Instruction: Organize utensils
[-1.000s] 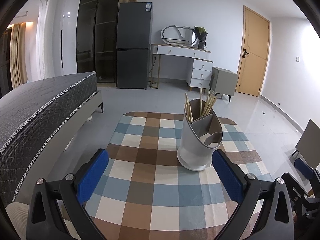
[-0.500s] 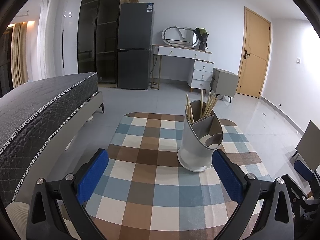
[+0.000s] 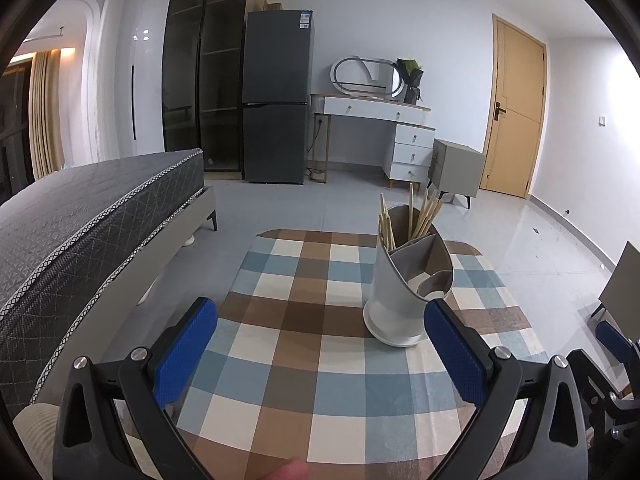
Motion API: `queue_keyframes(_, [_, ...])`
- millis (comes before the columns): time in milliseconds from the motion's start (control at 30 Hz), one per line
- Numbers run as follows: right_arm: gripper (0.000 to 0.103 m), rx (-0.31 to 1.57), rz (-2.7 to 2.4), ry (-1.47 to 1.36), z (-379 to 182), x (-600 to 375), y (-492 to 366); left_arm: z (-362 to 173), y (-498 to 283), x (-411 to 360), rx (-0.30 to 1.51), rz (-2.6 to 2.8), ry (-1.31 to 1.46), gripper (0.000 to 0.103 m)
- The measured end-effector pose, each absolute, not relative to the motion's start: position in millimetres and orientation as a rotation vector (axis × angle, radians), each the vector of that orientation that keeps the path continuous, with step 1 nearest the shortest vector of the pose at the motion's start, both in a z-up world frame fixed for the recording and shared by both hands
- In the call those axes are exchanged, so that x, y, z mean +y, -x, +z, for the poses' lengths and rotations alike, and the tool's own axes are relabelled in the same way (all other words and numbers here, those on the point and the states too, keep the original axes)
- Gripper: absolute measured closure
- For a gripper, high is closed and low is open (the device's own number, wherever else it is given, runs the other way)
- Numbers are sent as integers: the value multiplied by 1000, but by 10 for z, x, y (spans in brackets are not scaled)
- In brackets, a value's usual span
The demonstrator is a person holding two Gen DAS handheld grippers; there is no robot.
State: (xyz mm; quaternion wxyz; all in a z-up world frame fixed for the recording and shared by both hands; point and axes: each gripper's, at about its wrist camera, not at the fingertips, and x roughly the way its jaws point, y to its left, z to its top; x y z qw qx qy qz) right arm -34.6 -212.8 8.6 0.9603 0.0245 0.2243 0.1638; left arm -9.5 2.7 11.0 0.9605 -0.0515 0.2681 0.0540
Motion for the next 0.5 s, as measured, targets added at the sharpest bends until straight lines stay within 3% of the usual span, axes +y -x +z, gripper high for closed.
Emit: queue_keyframes(500, [0,457,329,-46,90,-2136,357,85,90,23,553,106,104,2])
